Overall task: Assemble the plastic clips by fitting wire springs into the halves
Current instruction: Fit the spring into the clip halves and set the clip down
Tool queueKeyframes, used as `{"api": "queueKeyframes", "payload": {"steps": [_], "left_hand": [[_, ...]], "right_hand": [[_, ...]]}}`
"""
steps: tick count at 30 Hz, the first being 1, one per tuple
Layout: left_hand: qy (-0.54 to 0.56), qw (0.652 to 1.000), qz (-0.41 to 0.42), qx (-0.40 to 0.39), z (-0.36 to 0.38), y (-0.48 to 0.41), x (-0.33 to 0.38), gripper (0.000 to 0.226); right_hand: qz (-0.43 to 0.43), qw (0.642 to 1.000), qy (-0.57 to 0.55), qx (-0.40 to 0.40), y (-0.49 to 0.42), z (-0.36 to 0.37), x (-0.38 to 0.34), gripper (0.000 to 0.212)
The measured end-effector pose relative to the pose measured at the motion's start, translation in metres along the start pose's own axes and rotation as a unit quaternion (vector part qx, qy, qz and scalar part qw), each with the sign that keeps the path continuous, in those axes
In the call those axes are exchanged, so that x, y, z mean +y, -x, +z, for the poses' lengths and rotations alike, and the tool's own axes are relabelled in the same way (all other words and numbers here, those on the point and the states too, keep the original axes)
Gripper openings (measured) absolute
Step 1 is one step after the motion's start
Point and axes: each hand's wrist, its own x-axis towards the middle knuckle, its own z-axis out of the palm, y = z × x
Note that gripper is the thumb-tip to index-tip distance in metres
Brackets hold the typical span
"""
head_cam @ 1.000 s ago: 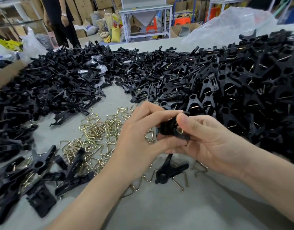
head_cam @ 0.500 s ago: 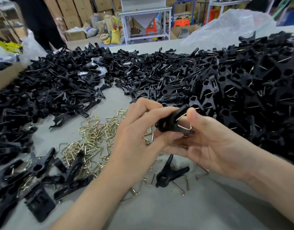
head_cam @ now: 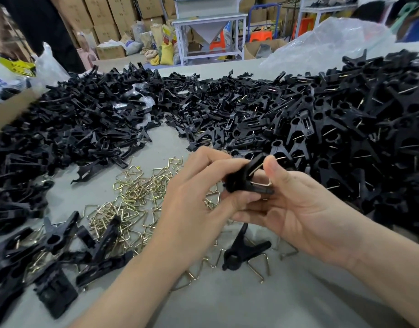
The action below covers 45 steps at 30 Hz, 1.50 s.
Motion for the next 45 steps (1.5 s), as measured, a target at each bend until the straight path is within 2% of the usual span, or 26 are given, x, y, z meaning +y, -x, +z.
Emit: {"api": "queueKeyframes", "payload": {"steps": [6, 14, 19, 23, 27, 33, 37, 40, 43, 45], "left_hand": [[-0.027, 0.999, 0.031, 0.007, 0.0, 0.0, 0.0, 0.035], [-0.039, 0.998, 0.045, 0.014, 0.001, 0.001, -0.001, 0.034], [-0.074, 0.994, 0.074, 0.034, 0.001, 0.003, -0.005, 0.04], [-0.088, 0.992, 0.074, 0.043, 0.004, 0.004, -0.005, 0.04], [-0.09, 0.992, 0.075, 0.051, 0.006, 0.005, -0.008, 0.032], [-0.111, 0.99, 0.08, 0.043, 0.004, 0.006, -0.009, 0.033], [-0.103, 0.992, 0.062, 0.041, 0.005, 0.005, -0.006, 0.034], [-0.074, 0.995, 0.051, 0.045, 0.003, 0.003, -0.004, 0.034], [-0.062, 0.996, 0.052, 0.042, 0.001, 0.001, -0.003, 0.034], [-0.056, 0.996, 0.053, 0.034, 0.001, 0.002, -0.002, 0.034]], "right_hand": [[-0.01, 1.0, 0.028, 0.002, 0.001, 0.003, 0.0, 0.044], [-0.049, 0.997, 0.063, 0.01, 0.003, 0.007, 0.001, 0.049], [-0.07, 0.994, 0.088, 0.006, 0.002, 0.009, 0.004, 0.028], [-0.058, 0.995, 0.082, 0.009, 0.001, 0.005, 0.004, 0.04], [-0.053, 0.995, 0.087, -0.007, 0.0, 0.002, 0.006, 0.04], [-0.061, 0.991, 0.115, 0.002, 0.001, 0.002, 0.005, 0.04], [-0.054, 0.994, 0.097, 0.009, 0.001, 0.002, 0.006, 0.042], [-0.009, 0.999, 0.041, -0.011, 0.0, 0.002, 0.005, 0.043], [0.045, 0.998, -0.017, -0.033, 0.0, -0.001, 0.001, 0.034], [0.048, 0.998, -0.021, -0.043, 0.001, -0.005, -0.001, 0.032]]}}
